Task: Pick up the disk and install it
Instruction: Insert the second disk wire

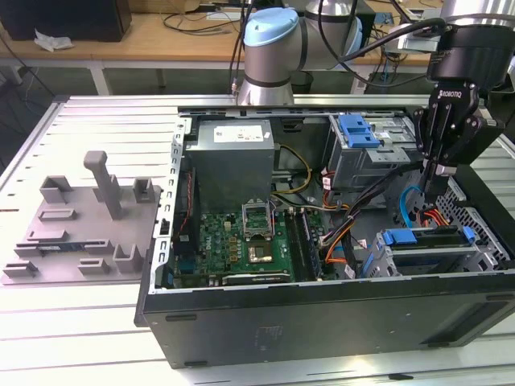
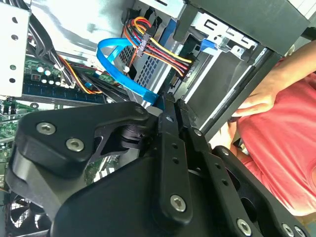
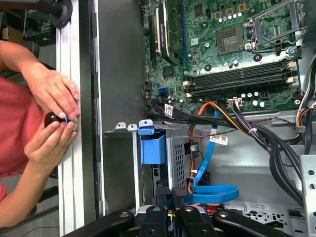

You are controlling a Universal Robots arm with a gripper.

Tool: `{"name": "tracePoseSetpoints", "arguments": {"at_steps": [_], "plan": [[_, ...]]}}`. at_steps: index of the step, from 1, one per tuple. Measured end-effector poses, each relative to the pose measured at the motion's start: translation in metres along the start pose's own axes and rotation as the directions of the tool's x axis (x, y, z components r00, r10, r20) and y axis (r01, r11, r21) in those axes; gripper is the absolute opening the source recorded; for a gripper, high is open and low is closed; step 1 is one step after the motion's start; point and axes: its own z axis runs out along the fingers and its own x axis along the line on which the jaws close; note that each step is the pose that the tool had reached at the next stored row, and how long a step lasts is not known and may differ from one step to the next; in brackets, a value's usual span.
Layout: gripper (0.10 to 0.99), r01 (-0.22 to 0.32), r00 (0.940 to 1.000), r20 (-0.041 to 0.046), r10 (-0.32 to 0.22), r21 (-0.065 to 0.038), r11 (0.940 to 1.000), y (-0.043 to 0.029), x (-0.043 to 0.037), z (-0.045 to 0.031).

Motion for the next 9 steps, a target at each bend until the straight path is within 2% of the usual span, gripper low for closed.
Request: {"name": "tracePoseSetpoints", "arguments": {"at_steps": [4,7,8,9], "plan": [[0.161,0.000,1.0000,0.0010,0.000,0.000,1.0000,0.0000,0.0001,0.0002],[0.161,0.001,0.9998,0.0216,-0.001,0.002,1.0000,0.0001,0.0026,0.0015],[0.161,0.001,0.9995,0.0330,-0.001,0.002,1.0000,0.0001,0.0037,0.0019],[0.161,0.001,0.9992,0.0407,-0.001,0.003,1.0000,0.0002,0.0049,0.0025]]}}
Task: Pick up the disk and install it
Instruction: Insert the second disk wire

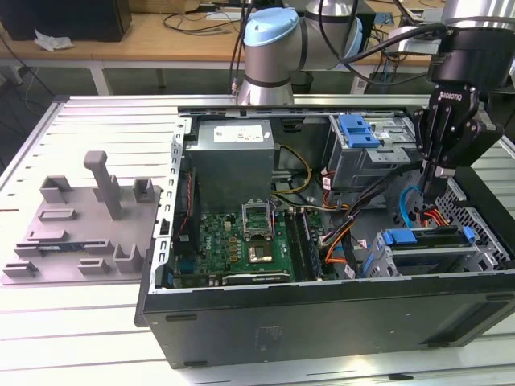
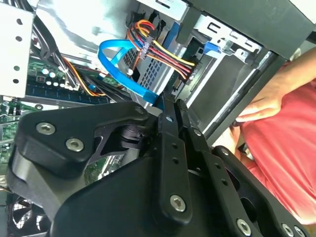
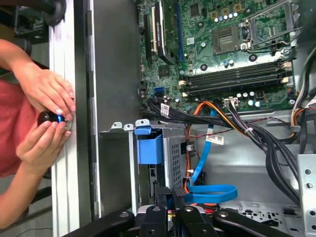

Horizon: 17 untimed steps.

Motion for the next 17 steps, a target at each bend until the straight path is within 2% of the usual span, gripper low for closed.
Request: {"name": "tracePoseSetpoints", "arguments": {"at_steps": [3,9,11,12,15,17], "plan": [[0.161,0.000,0.9998,0.0185,0.000,0.003,1.0000,-0.0001,0.0051,0.0015],[0.161,-0.003,0.9992,0.0391,0.003,0.011,0.9999,-0.0003,0.0154,0.0043],[0.161,-0.004,0.9985,0.0551,0.004,0.015,0.9999,-0.0005,0.0182,0.0056],[0.161,-0.005,0.9977,0.0673,0.004,0.017,0.9998,-0.0007,0.0202,0.0065],[0.161,-0.006,0.9963,0.0860,0.004,0.020,0.9998,-0.0010,0.0247,0.0087],[0.161,-0.006,0.9954,0.0953,0.004,0.021,0.9998,-0.0013,0.0276,0.0101]]}}
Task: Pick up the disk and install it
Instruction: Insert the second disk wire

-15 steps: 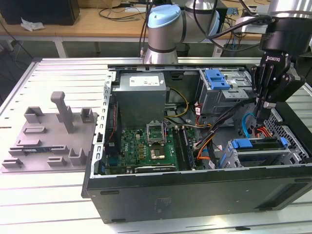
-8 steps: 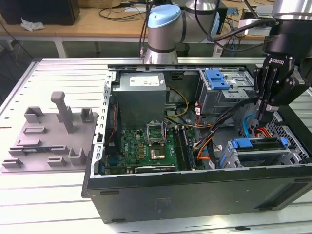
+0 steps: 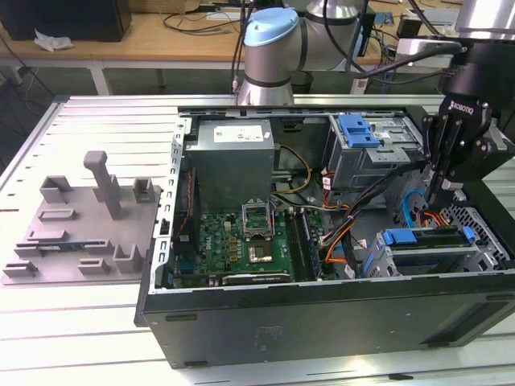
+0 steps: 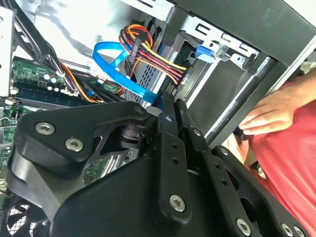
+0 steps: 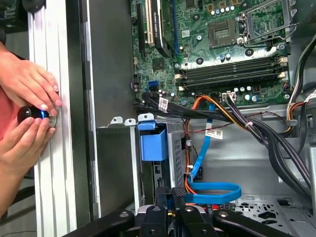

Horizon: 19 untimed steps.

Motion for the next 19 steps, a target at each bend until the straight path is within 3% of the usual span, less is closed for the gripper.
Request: {"name": "tracePoseSetpoints", "arguments": {"at_steps": [2,6,8,9,11,12,13,19], "plan": [[0.161,0.000,1.0000,0.0076,0.000,0.001,1.0000,-0.0002,0.0026,0.0009],[0.161,0.000,0.9991,0.0421,0.000,0.004,1.0000,-0.0001,0.0113,0.0041],[0.161,-0.001,0.9985,0.0553,0.000,0.006,1.0000,0.0004,0.0129,0.0048],[0.161,-0.001,0.9976,0.0691,0.000,0.008,1.0000,0.0008,0.0143,0.0053],[0.161,-0.001,0.9964,0.0845,0.000,0.010,0.9999,0.0013,0.0160,0.0060],[0.161,-0.001,0.9950,0.0996,0.000,0.011,0.9999,0.0018,0.0180,0.0067],[0.161,-0.001,0.9941,0.1086,0.000,0.011,0.9999,0.0019,0.0195,0.0072],[0.161,0.000,0.9884,0.1519,-0.002,0.011,0.9999,0.0018,0.0291,0.0108]]}}
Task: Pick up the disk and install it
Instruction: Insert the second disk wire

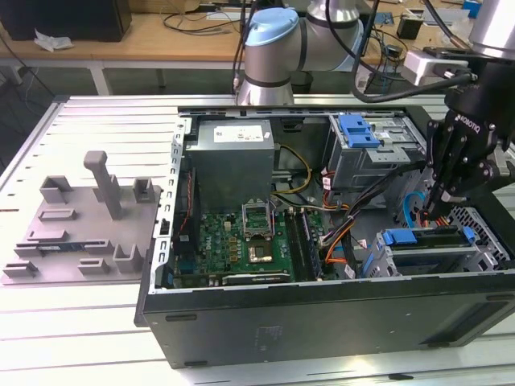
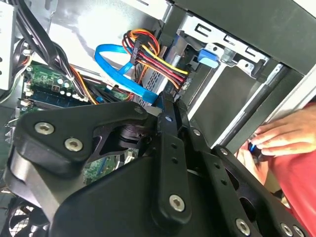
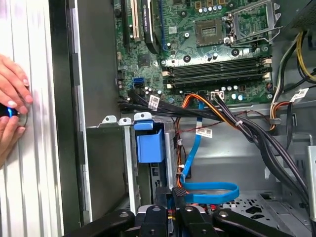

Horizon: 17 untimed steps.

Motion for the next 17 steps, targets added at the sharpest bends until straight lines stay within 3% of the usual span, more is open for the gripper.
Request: {"name": "tracePoseSetpoints", "arguments": {"at_steps": [3,6,7,17], "plan": [[0.161,0.001,0.9995,0.0302,-0.001,-0.001,1.0000,0.0000,0.0075,0.0015],[0.161,0.001,0.9985,0.0548,-0.001,0.001,1.0000,0.0015,0.0150,0.0031],[0.161,0.001,0.9983,0.0584,-0.001,0.003,1.0000,0.0018,0.0155,0.0032],[0.161,0.002,0.9980,0.0638,-0.002,0.003,1.0000,0.0016,0.0200,0.0042]]}}
